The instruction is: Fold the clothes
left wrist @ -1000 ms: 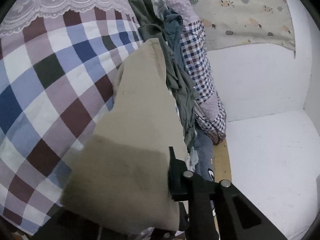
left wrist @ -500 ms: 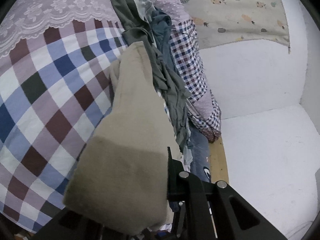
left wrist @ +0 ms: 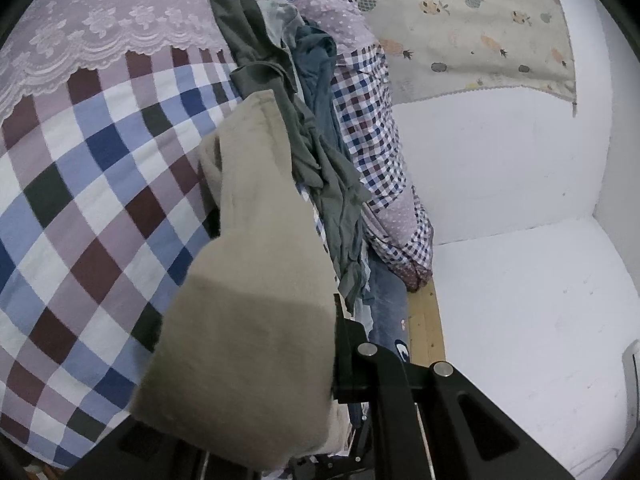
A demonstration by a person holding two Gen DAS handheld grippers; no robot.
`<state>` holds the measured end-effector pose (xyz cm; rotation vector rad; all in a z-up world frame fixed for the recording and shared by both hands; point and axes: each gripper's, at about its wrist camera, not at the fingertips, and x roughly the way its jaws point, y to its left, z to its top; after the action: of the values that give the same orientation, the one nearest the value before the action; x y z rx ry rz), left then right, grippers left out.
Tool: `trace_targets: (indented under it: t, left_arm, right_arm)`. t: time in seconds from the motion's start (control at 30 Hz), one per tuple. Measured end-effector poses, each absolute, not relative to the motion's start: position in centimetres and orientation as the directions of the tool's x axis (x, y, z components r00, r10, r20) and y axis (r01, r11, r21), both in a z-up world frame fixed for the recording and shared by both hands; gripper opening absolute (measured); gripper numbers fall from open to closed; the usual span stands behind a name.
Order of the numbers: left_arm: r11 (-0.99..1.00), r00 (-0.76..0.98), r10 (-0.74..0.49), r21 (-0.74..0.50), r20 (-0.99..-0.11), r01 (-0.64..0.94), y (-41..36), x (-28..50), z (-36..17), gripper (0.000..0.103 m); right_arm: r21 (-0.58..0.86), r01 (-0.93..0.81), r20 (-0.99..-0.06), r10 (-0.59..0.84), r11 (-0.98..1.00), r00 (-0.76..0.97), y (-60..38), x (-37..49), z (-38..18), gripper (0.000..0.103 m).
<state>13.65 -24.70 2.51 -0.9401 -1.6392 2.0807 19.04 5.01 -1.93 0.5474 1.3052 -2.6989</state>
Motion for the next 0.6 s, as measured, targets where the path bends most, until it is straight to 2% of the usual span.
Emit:
trace_targets:
  t: [0.6]
  left_arm:
    - [-0.271, -0.731, 0.615, -0.95, -0.295, 0.155, -25.0, 13.6, 2.4, 0.007]
  right_arm:
    - [-0.85, 0.226, -0.353, 0.196, -0.476, -0.915, 14.2, 22.0, -2.7, 0.058]
